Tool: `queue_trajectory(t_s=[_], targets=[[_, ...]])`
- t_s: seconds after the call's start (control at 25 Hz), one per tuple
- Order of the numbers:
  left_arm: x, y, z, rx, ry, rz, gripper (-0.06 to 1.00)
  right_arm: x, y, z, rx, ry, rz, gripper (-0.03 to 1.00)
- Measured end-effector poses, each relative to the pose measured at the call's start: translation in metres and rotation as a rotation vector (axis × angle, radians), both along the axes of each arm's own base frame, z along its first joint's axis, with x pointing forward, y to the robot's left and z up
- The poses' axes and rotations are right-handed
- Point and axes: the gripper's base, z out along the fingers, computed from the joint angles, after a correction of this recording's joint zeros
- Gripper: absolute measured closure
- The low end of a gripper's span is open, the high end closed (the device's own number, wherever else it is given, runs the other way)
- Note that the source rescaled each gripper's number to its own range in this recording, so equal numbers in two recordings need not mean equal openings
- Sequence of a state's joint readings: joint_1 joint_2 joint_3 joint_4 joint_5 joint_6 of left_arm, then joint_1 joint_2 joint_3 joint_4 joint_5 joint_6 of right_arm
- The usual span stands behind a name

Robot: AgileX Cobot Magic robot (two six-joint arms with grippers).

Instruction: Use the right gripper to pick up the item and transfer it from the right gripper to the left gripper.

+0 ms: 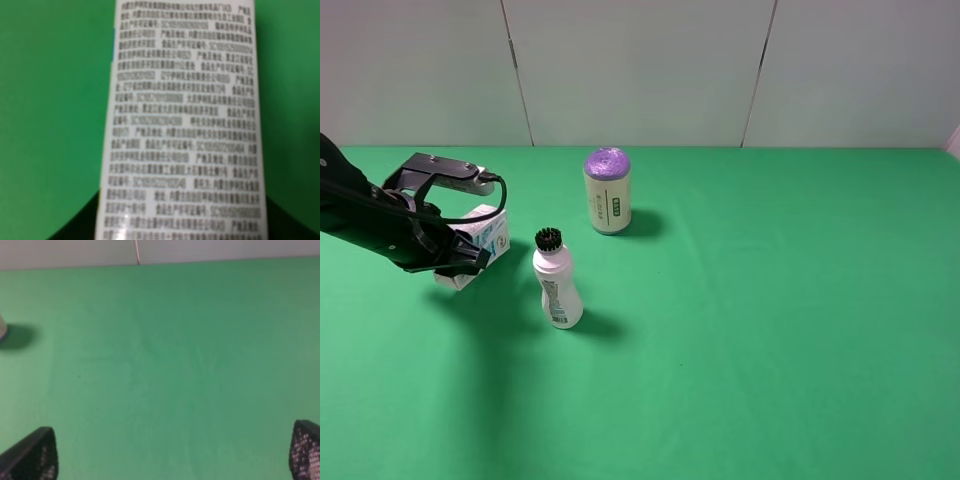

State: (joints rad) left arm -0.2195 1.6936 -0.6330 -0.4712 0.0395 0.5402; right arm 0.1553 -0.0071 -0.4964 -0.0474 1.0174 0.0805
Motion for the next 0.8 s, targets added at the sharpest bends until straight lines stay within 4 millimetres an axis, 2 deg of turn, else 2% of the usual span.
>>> queue_trajectory(t_s=[0.4, 0.44, 0.52, 0.6, 0.68, 0.8], targets=[[0.0012, 0.0003, 0.0003, -0.005, -0.01, 0.021, 0.92, 0.0, 0.0, 0.0, 0.0, 0.0, 0.0, -0.03], [0.0015, 0.0004, 0.0004, -0.005, -0.013, 0.023, 0.81, 0.0, 0.0, 0.0, 0.0, 0.0, 0.0, -0.03], [0.0047, 0.001, 0.002, -0.004, -0.044, 0.038, 0.38, 0.0, 0.0, 0.0, 0.0, 0.0, 0.0, -0.03], [0.0057, 0.0012, 0.0026, -0.004, -0.054, 0.042, 0.12, 0.0, 0.0, 0.0, 0.0, 0.0, 0.0, -0.03], [0.0057, 0.0012, 0.0026, -0.004, -0.054, 0.042, 0.02, 0.0, 0.0, 0.0, 0.0, 0.0, 0.0, -0.03], [0.005, 0.001, 0.0023, -0.005, -0.046, 0.039, -0.04, 0.0, 0.0, 0.0, 0.0, 0.0, 0.0, -0.03]])
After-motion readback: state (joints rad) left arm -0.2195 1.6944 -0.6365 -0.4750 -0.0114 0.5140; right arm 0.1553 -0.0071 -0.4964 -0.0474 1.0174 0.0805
